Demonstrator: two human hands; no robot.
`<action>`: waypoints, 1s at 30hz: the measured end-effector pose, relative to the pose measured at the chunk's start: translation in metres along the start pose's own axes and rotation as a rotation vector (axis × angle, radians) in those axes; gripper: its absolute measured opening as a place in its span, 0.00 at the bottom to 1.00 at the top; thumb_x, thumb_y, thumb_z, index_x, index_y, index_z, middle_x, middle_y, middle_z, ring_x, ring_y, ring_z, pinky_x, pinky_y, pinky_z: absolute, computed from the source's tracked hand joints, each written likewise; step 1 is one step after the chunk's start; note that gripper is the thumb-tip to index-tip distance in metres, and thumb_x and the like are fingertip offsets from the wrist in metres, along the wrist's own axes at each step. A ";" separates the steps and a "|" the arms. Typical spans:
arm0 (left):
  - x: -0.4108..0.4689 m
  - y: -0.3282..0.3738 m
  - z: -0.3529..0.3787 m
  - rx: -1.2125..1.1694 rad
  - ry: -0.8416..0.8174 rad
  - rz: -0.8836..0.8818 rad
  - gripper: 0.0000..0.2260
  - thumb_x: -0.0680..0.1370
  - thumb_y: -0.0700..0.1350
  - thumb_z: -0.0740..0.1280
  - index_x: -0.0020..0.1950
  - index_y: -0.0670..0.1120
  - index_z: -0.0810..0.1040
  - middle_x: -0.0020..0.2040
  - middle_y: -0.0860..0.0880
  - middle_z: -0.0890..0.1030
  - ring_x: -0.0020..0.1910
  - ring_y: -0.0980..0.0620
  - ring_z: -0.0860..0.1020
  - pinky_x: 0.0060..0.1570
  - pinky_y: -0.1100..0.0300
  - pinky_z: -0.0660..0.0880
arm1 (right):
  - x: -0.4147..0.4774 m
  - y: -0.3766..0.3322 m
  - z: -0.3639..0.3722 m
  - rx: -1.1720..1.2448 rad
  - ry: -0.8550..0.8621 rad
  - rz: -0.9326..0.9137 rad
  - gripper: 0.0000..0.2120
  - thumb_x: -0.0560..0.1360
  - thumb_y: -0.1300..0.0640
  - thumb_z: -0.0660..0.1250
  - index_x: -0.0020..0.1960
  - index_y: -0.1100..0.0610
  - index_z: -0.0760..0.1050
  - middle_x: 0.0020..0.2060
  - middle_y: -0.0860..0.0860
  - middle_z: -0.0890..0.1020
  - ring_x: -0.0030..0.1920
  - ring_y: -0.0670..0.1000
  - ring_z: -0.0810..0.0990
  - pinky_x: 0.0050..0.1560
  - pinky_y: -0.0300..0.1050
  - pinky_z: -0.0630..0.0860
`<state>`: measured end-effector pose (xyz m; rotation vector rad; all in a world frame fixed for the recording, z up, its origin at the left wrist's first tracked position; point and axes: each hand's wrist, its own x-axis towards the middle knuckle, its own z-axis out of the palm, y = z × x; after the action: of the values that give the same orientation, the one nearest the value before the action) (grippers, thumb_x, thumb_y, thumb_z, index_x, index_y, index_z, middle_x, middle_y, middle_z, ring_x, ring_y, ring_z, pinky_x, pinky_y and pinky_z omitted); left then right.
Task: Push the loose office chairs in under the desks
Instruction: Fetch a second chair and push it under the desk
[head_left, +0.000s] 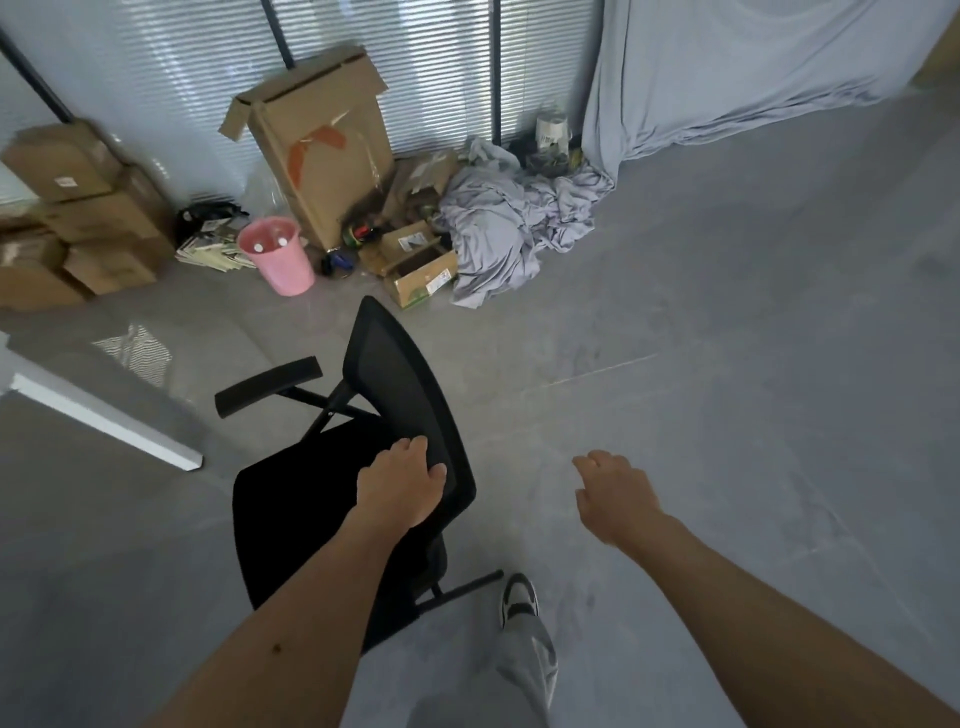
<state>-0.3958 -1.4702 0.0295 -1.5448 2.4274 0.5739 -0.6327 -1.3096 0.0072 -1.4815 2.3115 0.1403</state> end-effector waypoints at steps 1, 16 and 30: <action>0.012 0.005 -0.001 -0.014 0.007 -0.005 0.27 0.81 0.59 0.56 0.77 0.47 0.62 0.75 0.46 0.68 0.70 0.42 0.70 0.65 0.43 0.71 | 0.013 0.003 -0.004 -0.002 -0.004 -0.006 0.21 0.80 0.54 0.57 0.72 0.55 0.64 0.70 0.56 0.70 0.65 0.59 0.71 0.62 0.55 0.72; 0.095 0.029 -0.013 -0.095 -0.001 -0.244 0.24 0.79 0.59 0.57 0.69 0.47 0.68 0.65 0.45 0.76 0.58 0.42 0.77 0.56 0.44 0.75 | 0.171 0.003 -0.080 -0.111 -0.050 -0.241 0.21 0.79 0.57 0.57 0.72 0.55 0.64 0.70 0.56 0.70 0.65 0.59 0.70 0.63 0.55 0.72; 0.107 0.076 0.000 -0.288 0.035 -0.714 0.18 0.80 0.57 0.56 0.61 0.46 0.72 0.58 0.47 0.77 0.54 0.45 0.76 0.53 0.46 0.75 | 0.312 -0.031 -0.134 -0.241 -0.123 -0.799 0.20 0.76 0.57 0.60 0.68 0.55 0.68 0.63 0.56 0.74 0.62 0.61 0.73 0.58 0.53 0.74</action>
<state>-0.5110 -1.5297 0.0053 -2.3674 1.6619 0.7524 -0.7553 -1.6275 0.0177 -2.3162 1.4934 0.2766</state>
